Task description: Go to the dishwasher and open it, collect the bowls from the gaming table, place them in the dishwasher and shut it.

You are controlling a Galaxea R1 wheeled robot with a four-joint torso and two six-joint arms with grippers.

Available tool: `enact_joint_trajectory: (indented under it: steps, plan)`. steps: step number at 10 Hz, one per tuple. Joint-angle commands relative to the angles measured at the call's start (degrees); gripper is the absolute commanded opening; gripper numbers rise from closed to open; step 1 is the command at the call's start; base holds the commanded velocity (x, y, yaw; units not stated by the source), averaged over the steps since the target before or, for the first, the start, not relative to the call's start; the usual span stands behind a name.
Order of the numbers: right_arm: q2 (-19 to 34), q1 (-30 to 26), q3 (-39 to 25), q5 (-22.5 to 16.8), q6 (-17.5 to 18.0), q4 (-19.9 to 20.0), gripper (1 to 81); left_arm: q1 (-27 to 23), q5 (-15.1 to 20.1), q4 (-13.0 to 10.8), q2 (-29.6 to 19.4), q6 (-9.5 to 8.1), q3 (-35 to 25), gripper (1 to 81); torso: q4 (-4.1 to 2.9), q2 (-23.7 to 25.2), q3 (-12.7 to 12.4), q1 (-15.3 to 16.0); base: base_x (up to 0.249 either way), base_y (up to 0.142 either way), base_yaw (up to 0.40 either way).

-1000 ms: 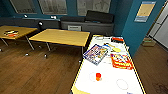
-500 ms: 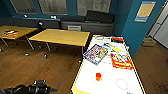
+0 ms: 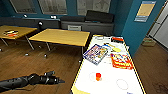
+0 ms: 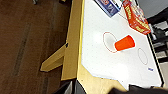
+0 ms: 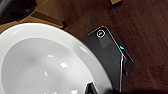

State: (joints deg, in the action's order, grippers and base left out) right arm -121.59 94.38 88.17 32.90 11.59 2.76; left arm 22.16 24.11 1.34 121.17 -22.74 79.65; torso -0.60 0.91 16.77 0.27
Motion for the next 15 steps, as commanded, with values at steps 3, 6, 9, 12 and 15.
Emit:
enact_joint_trajectory:
  steps: [3, 6, 9, 12, 15]
  plan:
    - [3.52, -1.95, -2.49, -3.72, 0.1, -2.32, 1.0, -9.19, 5.58, 0.59, 7.76, -1.0, 8.14, 81.1, 0.0, 0.0, 0.02, 0.0, 0.0, 0.0, 0.0]
    - [3.61, -2.57, -3.46, -4.51, 0.1, -2.14, 1.0, -11.3, 6.38, 0.59, 11.99, -1.0, 12.28, 81.1, 0.0, 0.0, 0.05, 0.02, 0.0, 0.0, 0.0]
    - [4.75, -3.1, -5.3, -4.51, 0.27, -1.96, 1.0, -14.02, 9.37, 0.59, 17.61, -1.0, 17.55, 81.1, 0.0, -0.05, 0.07, 0.02, 0.0, 0.0, 0.0]
    - [4.67, -3.1, -5.22, -4.51, -0.17, -2.23, 1.0, -15.17, 10.96, 0.24, 21.74, -1.08, 20.19, 81.1, 0.0, -0.07, 0.09, 0.02, 0.0, 0.0, 0.0]
    - [4.84, -3.1, -5.3, -4.51, -0.26, -2.4, 1.0, -16.31, 11.39, 0.24, 23.24, -1.08, 20.9, 81.1, 2.85, -0.09, 0.11, 0.05, 0.0, 0.0, 0.0]
